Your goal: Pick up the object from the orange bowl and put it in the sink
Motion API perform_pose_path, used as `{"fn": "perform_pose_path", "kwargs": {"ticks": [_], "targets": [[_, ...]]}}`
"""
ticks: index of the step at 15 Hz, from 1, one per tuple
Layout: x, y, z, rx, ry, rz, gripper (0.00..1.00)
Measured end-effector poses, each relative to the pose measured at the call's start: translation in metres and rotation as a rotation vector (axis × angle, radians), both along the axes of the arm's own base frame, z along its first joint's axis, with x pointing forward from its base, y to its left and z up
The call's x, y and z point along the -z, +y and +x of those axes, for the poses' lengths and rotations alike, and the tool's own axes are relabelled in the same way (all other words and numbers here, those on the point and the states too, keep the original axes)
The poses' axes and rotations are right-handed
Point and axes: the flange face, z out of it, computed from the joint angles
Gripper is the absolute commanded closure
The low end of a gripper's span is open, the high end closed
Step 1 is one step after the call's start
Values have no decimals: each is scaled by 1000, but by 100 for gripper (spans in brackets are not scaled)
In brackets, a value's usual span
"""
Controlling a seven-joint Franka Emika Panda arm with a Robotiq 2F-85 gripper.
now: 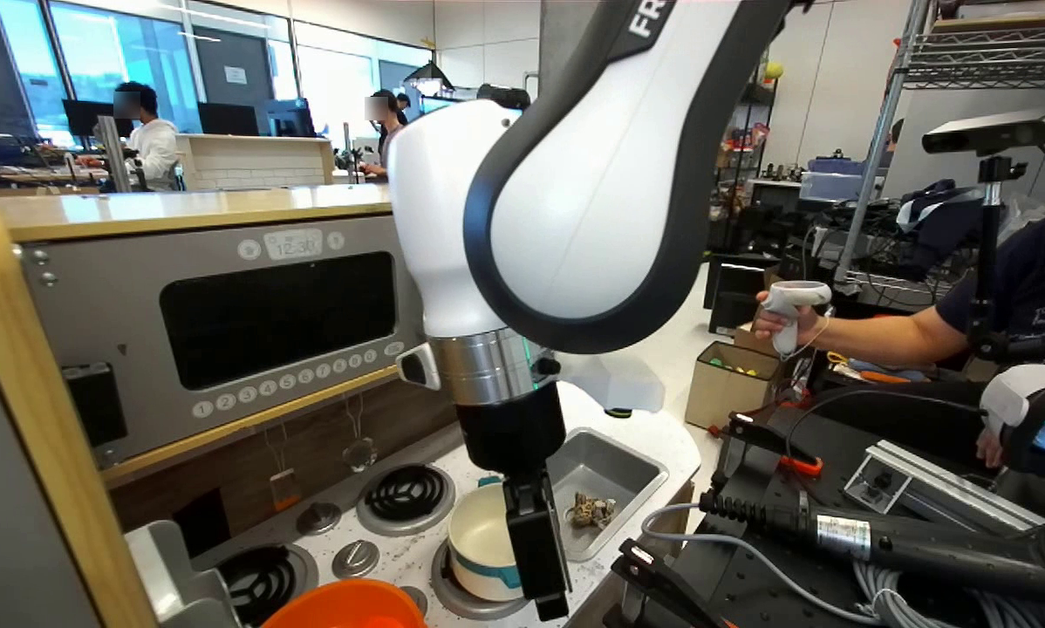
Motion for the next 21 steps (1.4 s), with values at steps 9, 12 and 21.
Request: {"fn": "perform_pose_path", "kwargs": {"ticks": [9, 12, 21], "targets": [[19, 44, 36, -33, -42, 49, 0], [27, 58, 43, -43, -70, 76, 0], [66, 85, 57, -25, -91, 119, 0]]}}
